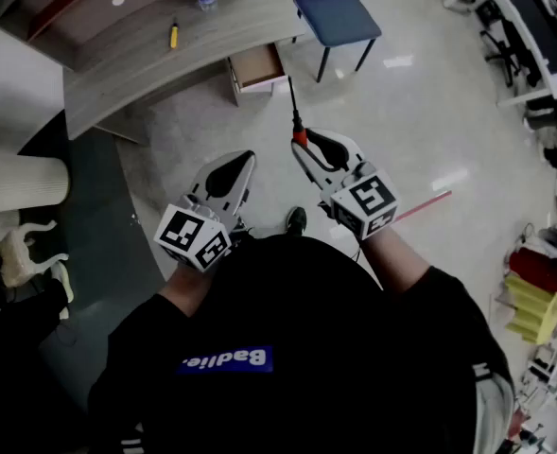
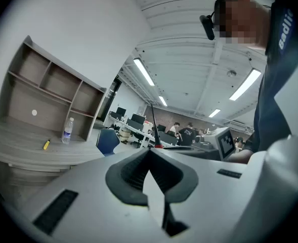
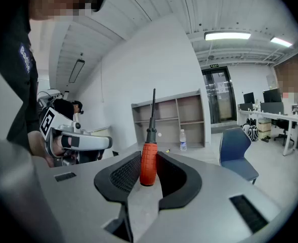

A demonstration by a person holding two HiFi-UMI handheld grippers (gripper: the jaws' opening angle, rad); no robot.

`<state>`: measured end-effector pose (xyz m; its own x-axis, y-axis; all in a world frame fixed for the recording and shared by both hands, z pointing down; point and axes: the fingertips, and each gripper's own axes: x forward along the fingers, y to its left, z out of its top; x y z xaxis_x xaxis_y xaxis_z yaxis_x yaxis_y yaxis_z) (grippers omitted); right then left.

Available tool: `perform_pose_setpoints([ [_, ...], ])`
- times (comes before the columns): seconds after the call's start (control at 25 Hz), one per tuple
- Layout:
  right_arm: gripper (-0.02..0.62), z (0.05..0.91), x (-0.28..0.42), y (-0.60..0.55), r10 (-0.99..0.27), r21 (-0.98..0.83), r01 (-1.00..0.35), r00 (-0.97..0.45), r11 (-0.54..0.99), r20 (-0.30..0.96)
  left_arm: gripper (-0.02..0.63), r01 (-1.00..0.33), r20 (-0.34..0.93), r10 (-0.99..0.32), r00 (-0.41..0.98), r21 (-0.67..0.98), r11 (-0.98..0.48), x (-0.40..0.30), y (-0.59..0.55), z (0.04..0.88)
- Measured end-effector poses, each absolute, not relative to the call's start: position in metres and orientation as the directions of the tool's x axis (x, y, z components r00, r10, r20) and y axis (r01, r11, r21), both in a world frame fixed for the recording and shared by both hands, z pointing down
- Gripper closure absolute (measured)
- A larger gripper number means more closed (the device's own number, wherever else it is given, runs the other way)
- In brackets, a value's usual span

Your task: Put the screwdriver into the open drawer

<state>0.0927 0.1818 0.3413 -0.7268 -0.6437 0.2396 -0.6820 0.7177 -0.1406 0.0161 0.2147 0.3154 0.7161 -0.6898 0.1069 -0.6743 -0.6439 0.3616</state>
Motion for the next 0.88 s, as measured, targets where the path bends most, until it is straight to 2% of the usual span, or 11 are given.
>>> perform_pose_setpoints([
  [0.88,0.476,0.344,0.106,0.174,-0.616,-0.176,-0.652,-0.756,0.737,0.222,0.604,-0.693,0.115,-0.706,0.698,0.354,-0.628,0.035,0.209,0.315],
])
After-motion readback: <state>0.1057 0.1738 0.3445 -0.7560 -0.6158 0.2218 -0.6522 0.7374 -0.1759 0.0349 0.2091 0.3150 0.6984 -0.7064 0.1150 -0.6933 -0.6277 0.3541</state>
